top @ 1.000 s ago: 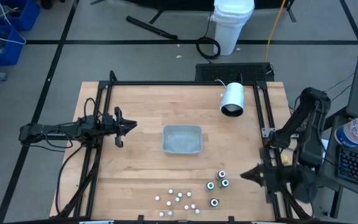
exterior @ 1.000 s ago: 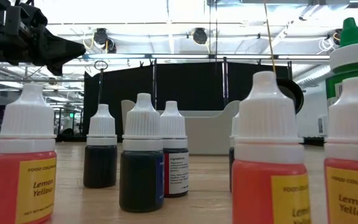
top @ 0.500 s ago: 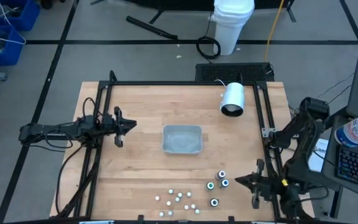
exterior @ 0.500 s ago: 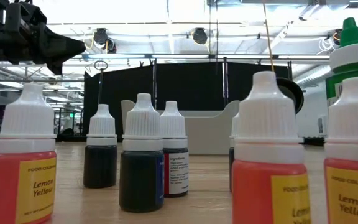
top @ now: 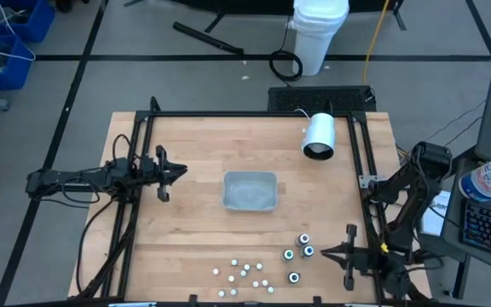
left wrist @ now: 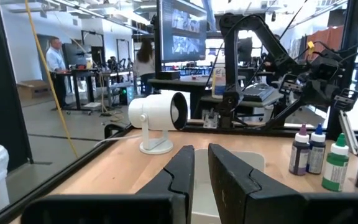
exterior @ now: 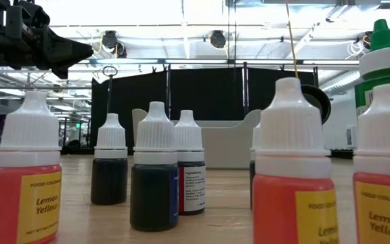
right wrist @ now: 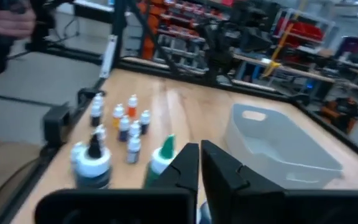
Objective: Pick & Place food coloring
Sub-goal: Put the big blue food coloring bottle into the gray bin
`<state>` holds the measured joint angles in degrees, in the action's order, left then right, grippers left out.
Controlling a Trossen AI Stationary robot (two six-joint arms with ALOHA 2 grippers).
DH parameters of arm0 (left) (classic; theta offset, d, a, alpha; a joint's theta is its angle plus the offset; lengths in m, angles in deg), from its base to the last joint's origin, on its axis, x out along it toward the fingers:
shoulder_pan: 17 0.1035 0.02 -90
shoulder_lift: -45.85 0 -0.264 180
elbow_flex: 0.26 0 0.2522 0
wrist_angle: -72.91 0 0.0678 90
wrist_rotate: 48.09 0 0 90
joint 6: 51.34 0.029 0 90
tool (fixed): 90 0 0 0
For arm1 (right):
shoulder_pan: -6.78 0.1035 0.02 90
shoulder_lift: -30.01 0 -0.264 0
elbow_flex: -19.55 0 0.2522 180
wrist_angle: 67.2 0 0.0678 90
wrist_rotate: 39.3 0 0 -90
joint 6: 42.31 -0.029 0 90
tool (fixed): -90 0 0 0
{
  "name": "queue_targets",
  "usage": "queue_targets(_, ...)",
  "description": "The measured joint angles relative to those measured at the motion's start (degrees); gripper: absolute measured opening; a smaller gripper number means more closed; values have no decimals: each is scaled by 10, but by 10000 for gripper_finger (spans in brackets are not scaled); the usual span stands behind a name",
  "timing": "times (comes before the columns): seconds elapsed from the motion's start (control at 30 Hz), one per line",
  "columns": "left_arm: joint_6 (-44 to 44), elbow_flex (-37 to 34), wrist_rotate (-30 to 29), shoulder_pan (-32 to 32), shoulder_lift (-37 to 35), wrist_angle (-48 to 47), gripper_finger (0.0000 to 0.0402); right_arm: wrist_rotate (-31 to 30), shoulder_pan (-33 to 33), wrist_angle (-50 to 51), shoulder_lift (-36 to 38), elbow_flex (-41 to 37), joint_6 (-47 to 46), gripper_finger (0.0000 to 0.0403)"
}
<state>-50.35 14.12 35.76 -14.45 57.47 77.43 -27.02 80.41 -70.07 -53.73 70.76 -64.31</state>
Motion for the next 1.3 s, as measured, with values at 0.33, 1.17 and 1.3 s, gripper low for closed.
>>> queue_targets(0.33,0,0,0,0,0,0,51,0,3,11,0,-46,-88,164)
queue_targets(1.17,-6,0,0,0,0,0,51,150,-61,-102,-36,-95,-106,223)
queue_targets(1.3,-7,0,0,0,0,0,51,150,-71,-110,-45,-95,-114,223)
